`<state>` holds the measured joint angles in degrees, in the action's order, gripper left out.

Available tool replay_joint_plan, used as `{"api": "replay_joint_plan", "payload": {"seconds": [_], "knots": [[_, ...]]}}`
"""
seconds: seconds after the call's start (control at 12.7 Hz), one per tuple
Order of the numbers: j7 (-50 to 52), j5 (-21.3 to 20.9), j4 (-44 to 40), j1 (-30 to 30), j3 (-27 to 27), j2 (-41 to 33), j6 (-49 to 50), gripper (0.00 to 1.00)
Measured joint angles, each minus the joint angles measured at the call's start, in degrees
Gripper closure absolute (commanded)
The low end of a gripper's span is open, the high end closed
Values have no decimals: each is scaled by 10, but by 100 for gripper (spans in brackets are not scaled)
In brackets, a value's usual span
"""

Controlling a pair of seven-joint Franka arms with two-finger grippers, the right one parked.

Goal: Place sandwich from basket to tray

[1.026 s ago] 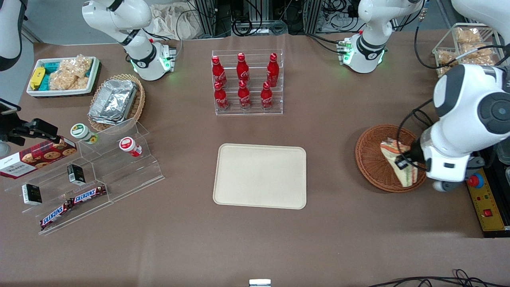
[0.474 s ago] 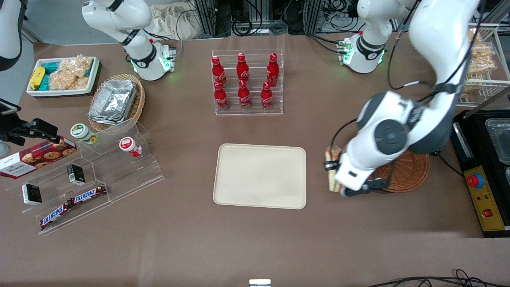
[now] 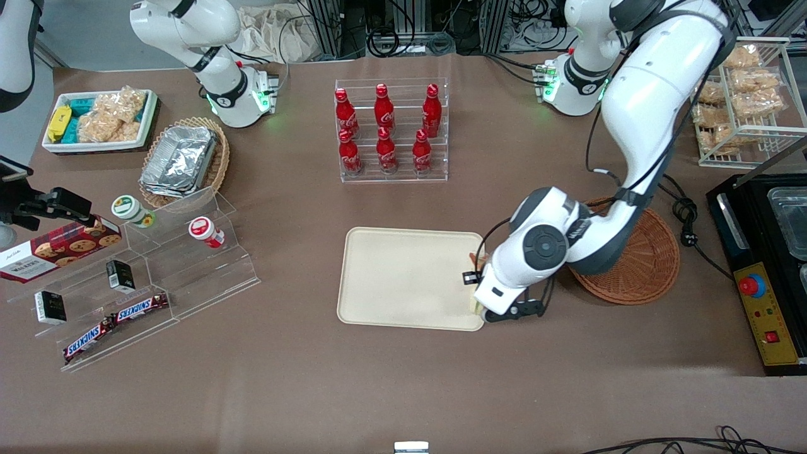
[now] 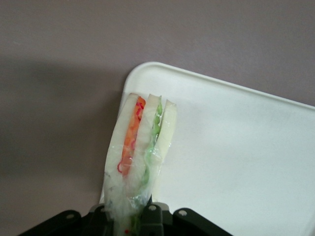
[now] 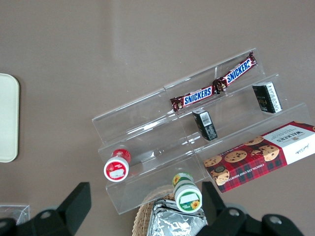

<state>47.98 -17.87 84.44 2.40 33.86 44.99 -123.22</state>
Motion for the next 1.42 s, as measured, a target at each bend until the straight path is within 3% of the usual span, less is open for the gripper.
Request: {"api": "replay_joint_plan", "payload": {"seconds": [0.16,0.24,0.32,0.39,0.95,1.42], "knots": [[32,-31,-1,20,-3,20,-14,100],[43,-43,-2,26,-5,28,-21,91],[47,-48,-3,30,-6,35,-24,55],[49,-49,-4,32,-7,39,-25,1],[82,-55,-19,32,-10,34,-13,0],[89,-49,-24,-6,-9,-75,145,0]]}}
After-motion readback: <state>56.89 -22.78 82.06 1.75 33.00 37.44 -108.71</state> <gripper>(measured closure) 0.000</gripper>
